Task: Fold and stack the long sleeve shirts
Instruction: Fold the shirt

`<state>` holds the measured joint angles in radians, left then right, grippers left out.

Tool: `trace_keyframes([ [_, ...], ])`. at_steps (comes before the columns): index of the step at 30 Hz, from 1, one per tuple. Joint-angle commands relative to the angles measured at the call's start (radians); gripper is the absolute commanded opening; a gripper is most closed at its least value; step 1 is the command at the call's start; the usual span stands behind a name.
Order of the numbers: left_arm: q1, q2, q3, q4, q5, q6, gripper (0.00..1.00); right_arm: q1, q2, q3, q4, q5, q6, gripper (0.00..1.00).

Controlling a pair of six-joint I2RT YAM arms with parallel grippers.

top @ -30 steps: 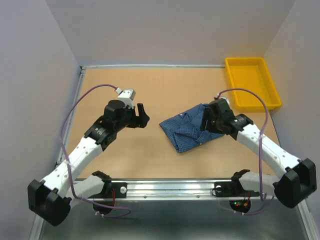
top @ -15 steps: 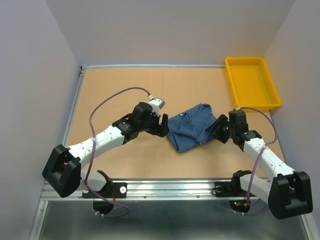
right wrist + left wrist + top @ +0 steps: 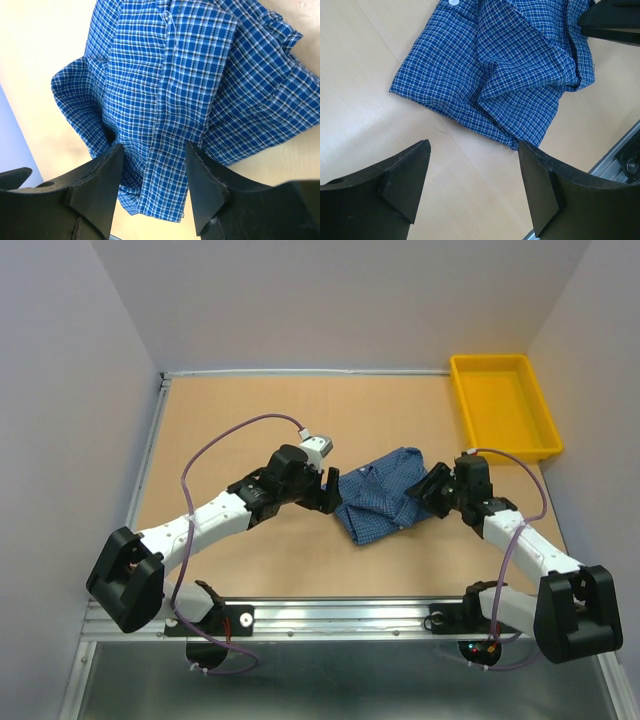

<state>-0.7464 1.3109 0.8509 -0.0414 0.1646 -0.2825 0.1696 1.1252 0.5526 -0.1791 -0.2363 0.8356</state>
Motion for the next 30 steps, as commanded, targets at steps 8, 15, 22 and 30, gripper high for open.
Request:
trace_keyframes([
  [8,-0.01,-0.007,-0.015,0.035,-0.002,-0.017,0.82,-0.008,-0.061,-0.062,0.02,0.098,0.019,0.59],
  [15,-0.01,-0.015,-0.023,0.035,-0.002,-0.02,0.82,-0.008,-0.036,-0.036,0.017,0.114,0.01,0.58],
  [22,-0.01,-0.007,-0.018,0.037,0.0,-0.02,0.82,-0.007,-0.004,-0.028,0.052,0.094,0.011,0.5],
  [30,-0.011,-0.002,-0.018,0.035,0.0,-0.017,0.82,-0.008,0.033,0.03,0.107,0.011,-0.003,0.35],
])
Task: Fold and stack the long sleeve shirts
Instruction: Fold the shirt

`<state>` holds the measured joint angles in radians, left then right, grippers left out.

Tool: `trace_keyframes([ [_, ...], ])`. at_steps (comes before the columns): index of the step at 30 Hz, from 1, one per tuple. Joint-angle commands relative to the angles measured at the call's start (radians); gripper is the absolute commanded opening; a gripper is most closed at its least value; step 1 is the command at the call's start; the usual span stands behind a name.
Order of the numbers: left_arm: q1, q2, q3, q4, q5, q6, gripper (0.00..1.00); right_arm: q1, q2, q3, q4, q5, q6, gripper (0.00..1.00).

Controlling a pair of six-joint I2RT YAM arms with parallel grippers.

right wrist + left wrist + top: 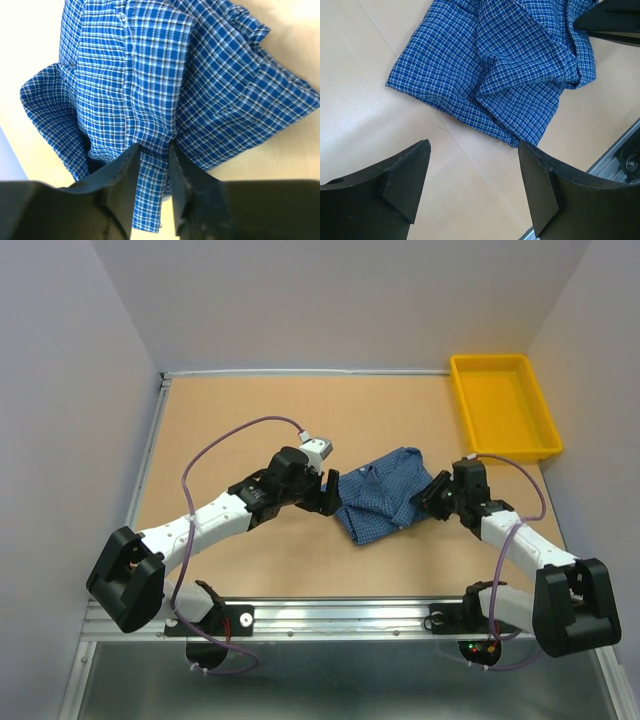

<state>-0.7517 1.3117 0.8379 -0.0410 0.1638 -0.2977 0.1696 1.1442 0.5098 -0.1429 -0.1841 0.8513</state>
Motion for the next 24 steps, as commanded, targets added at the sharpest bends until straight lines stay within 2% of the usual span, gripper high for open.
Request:
trace_keyframes([
  [1,-0.006,-0.003,-0.005,0.035,0.0,-0.003,0.82,-0.008,0.022,0.084,0.074,-0.048,-0.018,0.33],
  [7,-0.006,-0.014,-0.017,0.036,-0.01,-0.003,0.82,-0.007,0.086,0.186,0.104,-0.103,-0.032,0.28],
  [17,-0.006,-0.043,-0.046,0.035,-0.024,-0.012,0.82,0.05,0.274,0.4,0.134,-0.161,-0.043,0.27],
  [20,-0.005,-0.049,-0.06,0.035,-0.029,-0.021,0.82,0.082,0.353,0.482,0.134,-0.16,-0.054,0.28],
  [24,-0.006,-0.061,-0.08,0.07,-0.024,-0.047,0.82,0.155,0.466,0.582,0.132,-0.163,-0.09,0.36],
])
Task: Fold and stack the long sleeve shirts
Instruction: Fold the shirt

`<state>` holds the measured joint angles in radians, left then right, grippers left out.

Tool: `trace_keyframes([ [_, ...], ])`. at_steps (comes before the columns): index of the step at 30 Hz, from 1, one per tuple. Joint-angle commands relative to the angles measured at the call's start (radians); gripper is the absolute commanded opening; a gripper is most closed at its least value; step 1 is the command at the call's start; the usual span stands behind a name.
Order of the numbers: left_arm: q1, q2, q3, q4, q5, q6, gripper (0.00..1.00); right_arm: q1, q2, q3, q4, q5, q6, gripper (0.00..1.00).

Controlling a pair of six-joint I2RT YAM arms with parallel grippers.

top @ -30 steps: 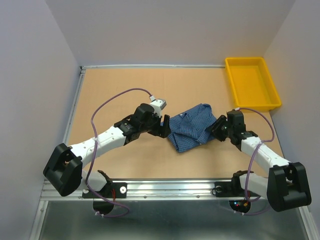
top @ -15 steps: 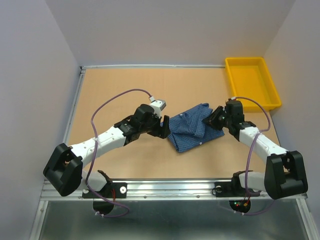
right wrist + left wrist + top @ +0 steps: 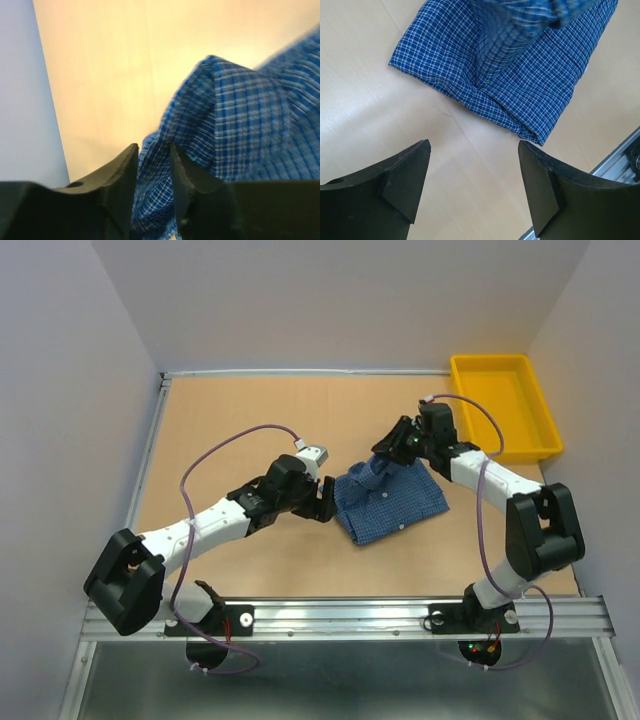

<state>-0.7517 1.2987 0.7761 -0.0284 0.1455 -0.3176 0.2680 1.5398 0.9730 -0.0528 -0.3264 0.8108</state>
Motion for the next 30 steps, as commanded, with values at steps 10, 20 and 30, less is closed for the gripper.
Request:
trace_keyframes([
  [10,-0.005,-0.044,-0.046,0.111,-0.024,-0.15,0.82,0.08,0.14,0.318,-0.031,0.059,-0.212,0.7],
  [20,0.028,0.134,0.078,0.111,-0.107,-0.346,0.73,0.063,-0.108,0.123,-0.114,0.167,-0.337,0.7],
  [30,0.129,0.205,-0.017,0.252,-0.069,-0.494,0.49,0.216,-0.107,0.094,-0.165,0.154,-0.573,0.61],
])
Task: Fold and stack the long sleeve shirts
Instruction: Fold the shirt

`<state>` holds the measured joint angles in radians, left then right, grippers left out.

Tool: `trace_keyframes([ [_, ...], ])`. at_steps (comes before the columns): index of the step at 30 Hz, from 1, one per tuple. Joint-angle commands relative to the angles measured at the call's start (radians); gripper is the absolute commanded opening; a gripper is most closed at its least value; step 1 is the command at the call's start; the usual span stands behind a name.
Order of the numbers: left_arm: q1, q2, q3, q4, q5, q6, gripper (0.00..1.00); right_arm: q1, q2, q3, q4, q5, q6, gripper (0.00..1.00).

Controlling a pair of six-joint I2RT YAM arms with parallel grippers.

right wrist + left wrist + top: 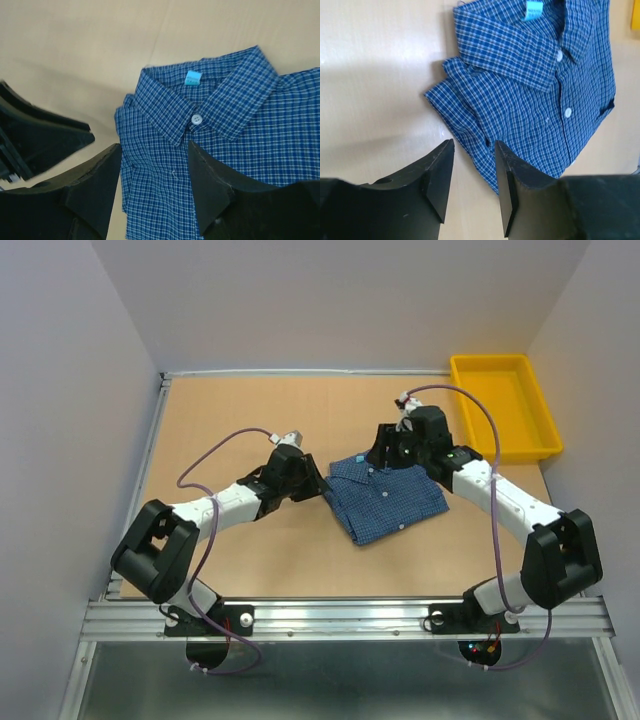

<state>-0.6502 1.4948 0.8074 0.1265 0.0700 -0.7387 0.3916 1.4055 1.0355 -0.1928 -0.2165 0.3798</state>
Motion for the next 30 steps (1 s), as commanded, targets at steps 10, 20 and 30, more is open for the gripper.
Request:
trace_keyframes([
  [10,0.087,0.156,-0.039,0.156,0.086,-0.068,0.49,0.256,0.216,0.172,-0.036,0.193,-0.28,0.59],
  [20,0.109,0.252,-0.04,0.236,0.149,-0.094,0.49,0.323,0.363,0.268,-0.04,0.25,-0.338,0.54],
  [30,0.109,0.295,-0.08,0.278,0.183,-0.099,0.13,0.359,0.457,0.294,-0.054,0.279,-0.36,0.49],
])
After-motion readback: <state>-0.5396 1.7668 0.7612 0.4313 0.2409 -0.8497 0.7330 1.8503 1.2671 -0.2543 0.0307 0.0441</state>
